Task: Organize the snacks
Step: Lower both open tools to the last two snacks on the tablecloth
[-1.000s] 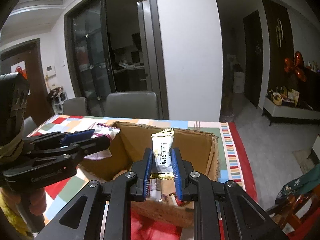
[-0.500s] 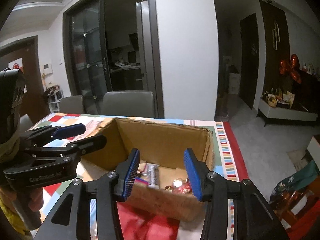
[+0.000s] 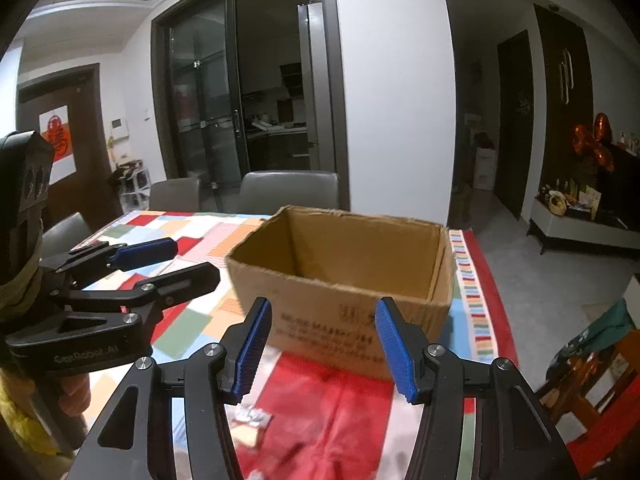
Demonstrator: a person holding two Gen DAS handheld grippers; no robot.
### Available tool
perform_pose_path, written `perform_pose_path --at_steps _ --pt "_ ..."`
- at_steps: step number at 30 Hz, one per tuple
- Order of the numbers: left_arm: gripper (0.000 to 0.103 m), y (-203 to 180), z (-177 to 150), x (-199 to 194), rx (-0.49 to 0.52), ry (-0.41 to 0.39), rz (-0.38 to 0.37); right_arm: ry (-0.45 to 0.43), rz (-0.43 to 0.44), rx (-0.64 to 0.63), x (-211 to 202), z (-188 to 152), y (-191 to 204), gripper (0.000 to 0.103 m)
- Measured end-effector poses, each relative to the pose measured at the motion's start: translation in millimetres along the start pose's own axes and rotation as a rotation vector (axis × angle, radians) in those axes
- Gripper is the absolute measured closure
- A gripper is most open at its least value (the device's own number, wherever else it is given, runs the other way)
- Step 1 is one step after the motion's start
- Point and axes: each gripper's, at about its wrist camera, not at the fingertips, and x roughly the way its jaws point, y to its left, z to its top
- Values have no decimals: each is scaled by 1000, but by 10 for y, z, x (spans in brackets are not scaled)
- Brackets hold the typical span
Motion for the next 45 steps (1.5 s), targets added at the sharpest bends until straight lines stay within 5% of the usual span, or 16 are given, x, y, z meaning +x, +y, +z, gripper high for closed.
perform_pose_path --at_steps 23,34,45 --pt "39 -129 -1040 -149 9 202 0 292 99 30 49 -1127 299 49" --pt "44 -101 -1316 103 -9 308 -11 409 186 32 269 -1459 481 73" --pt "46 -113 -1380 381 -44 366 -30 441 198 34 465 -1596 504 79"
